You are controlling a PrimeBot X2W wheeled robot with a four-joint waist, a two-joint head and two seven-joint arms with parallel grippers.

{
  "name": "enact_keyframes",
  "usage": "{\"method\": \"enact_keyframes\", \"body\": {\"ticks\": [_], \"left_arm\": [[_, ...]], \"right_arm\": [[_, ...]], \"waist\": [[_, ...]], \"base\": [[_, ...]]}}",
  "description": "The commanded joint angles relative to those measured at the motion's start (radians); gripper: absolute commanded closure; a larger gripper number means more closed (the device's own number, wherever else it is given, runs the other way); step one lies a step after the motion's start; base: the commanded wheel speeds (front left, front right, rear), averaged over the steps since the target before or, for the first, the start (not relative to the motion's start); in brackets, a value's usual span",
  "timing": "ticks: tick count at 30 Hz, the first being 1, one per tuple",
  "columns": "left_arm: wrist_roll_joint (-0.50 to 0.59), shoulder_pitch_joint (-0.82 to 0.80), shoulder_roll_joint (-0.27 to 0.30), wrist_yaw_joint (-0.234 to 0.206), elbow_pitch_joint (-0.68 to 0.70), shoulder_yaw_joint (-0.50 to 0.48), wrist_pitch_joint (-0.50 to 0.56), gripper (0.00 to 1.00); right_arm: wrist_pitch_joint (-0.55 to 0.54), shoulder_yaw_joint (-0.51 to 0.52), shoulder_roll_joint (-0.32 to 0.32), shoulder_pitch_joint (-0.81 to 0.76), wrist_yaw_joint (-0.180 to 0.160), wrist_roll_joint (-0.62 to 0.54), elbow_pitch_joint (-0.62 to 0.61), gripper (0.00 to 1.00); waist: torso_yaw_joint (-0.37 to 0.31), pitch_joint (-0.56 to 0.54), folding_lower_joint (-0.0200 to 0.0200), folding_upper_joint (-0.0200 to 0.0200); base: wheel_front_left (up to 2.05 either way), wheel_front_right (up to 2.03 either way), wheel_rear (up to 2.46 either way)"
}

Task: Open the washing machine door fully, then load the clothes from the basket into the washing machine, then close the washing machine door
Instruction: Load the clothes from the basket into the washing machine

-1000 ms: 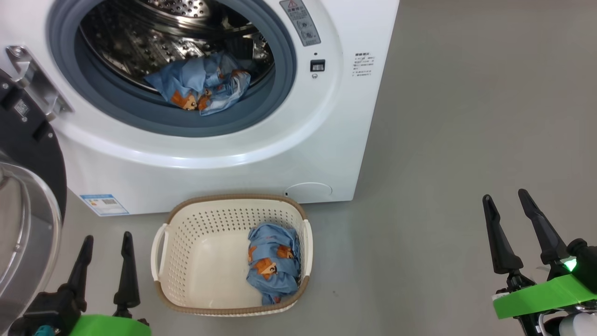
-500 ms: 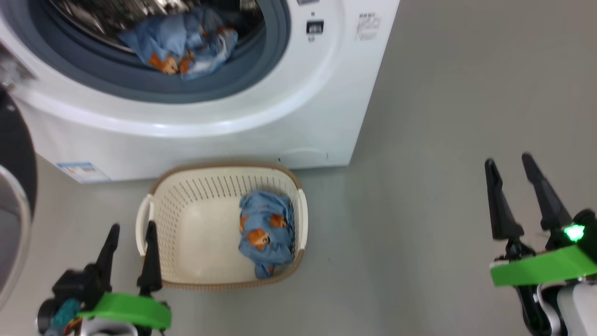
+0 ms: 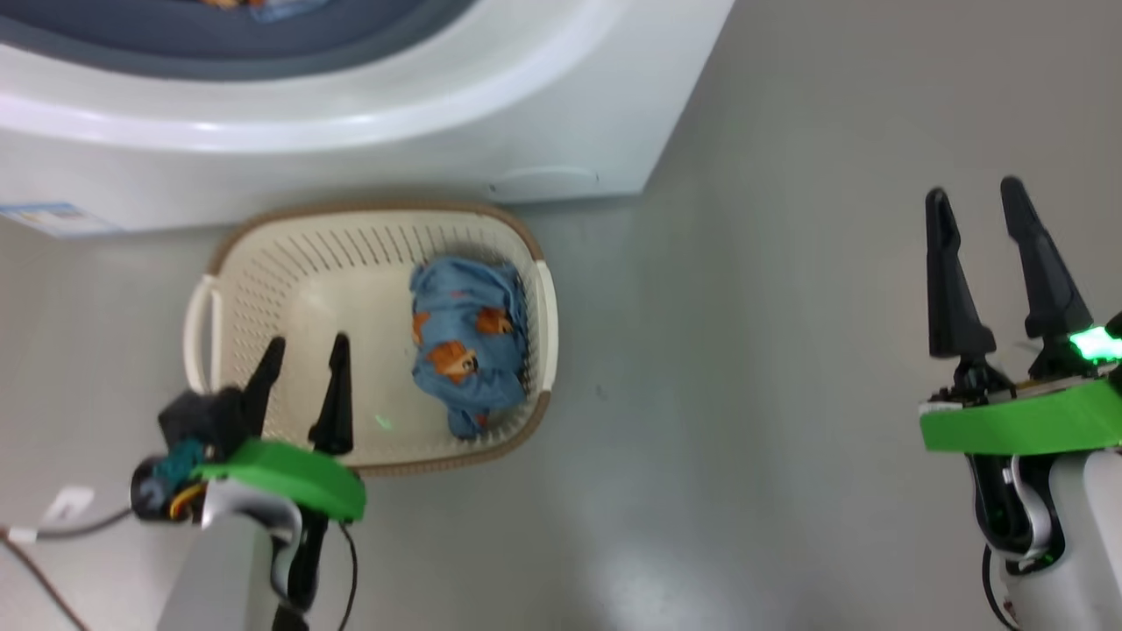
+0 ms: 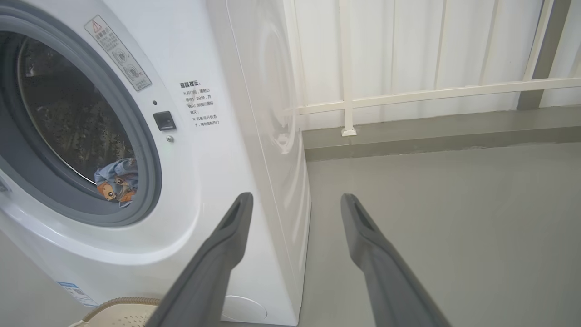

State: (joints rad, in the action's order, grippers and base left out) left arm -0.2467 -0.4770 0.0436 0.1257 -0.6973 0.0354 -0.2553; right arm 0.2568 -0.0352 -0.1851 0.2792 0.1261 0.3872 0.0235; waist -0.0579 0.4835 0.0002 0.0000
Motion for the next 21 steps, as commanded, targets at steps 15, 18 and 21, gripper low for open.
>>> {"method": "enact_keyframes", "body": {"ticks": [15,18,21], "left_arm": [[-0.140,-0.330,0.117,0.005,-0.341,0.196,-0.004,0.00],[-0.180,-0.377,0.135,0.005,-0.390,0.257,0.026,0.00],[-0.219,-0.418,0.159,0.005,-0.420,0.313,0.064,0.00]], "right_arm": [[0.005,-0.049,0.033,0.129,0.005,0.005,-0.053,0.00],[0.005,-0.059,0.044,0.145,0.005,0.006,-0.056,0.00],[0.005,-0.068,0.055,0.160,0.005,0.009,-0.059,0.00]], "waist": [[-0.094,0.292,-0.0002,0.0000],[-0.110,0.328,-0.0002,0.0000],[-0.128,0.361,-0.0002,0.0000]], "base": [[0.00,0.00,0.00],[0.00,0.00,0.00],[0.00,0.00,0.00]]}}
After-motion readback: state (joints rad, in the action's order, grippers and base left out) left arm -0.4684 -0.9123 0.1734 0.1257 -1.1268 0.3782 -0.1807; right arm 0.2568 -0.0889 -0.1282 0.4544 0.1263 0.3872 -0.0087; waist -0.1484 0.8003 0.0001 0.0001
